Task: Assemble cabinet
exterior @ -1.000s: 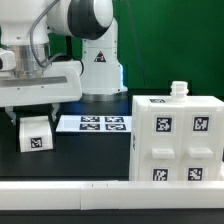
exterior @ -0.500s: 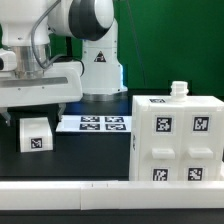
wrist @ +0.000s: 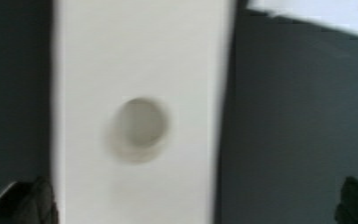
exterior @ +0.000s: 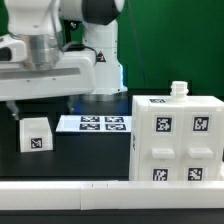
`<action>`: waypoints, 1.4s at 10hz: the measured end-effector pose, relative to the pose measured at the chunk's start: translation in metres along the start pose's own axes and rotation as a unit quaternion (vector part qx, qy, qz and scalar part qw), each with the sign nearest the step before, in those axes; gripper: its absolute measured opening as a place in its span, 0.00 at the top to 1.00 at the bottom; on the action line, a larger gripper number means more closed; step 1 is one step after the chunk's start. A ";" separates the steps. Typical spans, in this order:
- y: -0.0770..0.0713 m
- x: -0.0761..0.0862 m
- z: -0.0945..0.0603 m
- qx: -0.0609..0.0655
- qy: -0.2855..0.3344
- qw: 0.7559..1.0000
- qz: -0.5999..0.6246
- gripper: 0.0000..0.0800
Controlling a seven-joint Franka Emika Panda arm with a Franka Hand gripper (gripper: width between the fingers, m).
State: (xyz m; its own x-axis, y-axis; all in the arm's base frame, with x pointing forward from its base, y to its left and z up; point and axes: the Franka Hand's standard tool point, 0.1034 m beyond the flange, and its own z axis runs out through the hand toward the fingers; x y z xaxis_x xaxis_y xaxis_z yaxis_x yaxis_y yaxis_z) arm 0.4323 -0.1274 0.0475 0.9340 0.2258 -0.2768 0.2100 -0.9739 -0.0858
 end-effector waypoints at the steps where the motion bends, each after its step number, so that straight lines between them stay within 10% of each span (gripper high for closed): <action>1: 0.005 0.002 0.001 0.005 -0.035 0.999 -0.008 0.00; 5: 0.039 0.028 -0.039 -0.054 -0.184 0.981 -0.038 0.00; 10: 0.038 0.031 -0.030 -0.045 -0.255 0.965 -0.035 0.00; 14: 0.018 0.044 -0.008 -0.066 -0.329 0.941 0.048 0.00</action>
Offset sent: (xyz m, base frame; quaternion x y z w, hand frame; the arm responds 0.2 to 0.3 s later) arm 0.0401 -0.0455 0.0458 -0.1383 -0.2420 -0.0138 0.9603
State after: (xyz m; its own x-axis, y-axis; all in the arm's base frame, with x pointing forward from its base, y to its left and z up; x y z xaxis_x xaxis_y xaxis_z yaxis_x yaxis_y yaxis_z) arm 0.4798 -0.1355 0.0417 0.5780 0.0598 -0.8138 0.2092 -0.9749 0.0769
